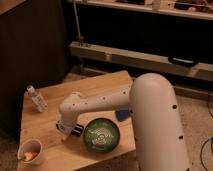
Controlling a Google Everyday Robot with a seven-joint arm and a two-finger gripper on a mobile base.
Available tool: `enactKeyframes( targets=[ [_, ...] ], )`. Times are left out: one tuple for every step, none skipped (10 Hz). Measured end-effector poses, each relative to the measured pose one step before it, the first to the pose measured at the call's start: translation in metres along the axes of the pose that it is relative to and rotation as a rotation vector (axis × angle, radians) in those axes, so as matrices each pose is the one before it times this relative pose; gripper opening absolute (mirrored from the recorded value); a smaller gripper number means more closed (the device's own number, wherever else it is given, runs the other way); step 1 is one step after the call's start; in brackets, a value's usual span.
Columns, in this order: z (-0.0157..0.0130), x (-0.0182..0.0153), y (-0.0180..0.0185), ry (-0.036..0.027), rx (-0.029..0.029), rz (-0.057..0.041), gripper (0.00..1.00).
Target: Push the eraser across the table
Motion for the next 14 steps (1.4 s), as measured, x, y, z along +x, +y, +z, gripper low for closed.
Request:
enactKeyframes(
  targets=[
    [-0.00093, 0.00019, 0.00013, 0.00220, 0.00201, -0.00288, 0.00],
    [-0.00035, 0.00074, -0.00031, 0.00166, 0.00065, 0.00000, 0.00],
    [-0.00014, 0.00022, -0.00033, 0.00030, 0.00037, 0.00050, 0.00],
    [-0.00002, 0.00015, -0.00003, 0.00037, 0.00005, 0.00006, 0.00],
    [-0.00004, 0.00013, -0.00008, 0.00017, 0.00007, 0.00021, 0.00],
    [0.00001, 0.00002, -0.00014, -0.00006, 0.00006, 0.00031, 0.00],
    [0.00000, 0.00018, -0.00030, 0.00025, 0.00036, 0.00042, 0.00],
    [-0.00002, 0.00010, -0.00004, 0.00009, 0.00004, 0.00013, 0.00],
    [-0.00004, 0.00004, -0.00012, -0.00014, -0.00005, 0.00035, 0.00],
    [-0.00001, 0.00009, 0.00003, 0.00011, -0.00027, 0.00017, 0.00],
    [-0.00002, 0.00011, 0.00002, 0.00026, -0.00024, -0.00060, 0.00],
    [-0.00006, 0.00002, -0.00007, -0.00004, 0.00005, 0.00031, 0.02],
    [0.00003, 0.00004, -0.00004, 0.00007, 0.00002, 0.00012, 0.02],
    [0.00000, 0.00002, -0.00001, 0.00004, 0.00002, 0.00004, 0.02]
  ],
)
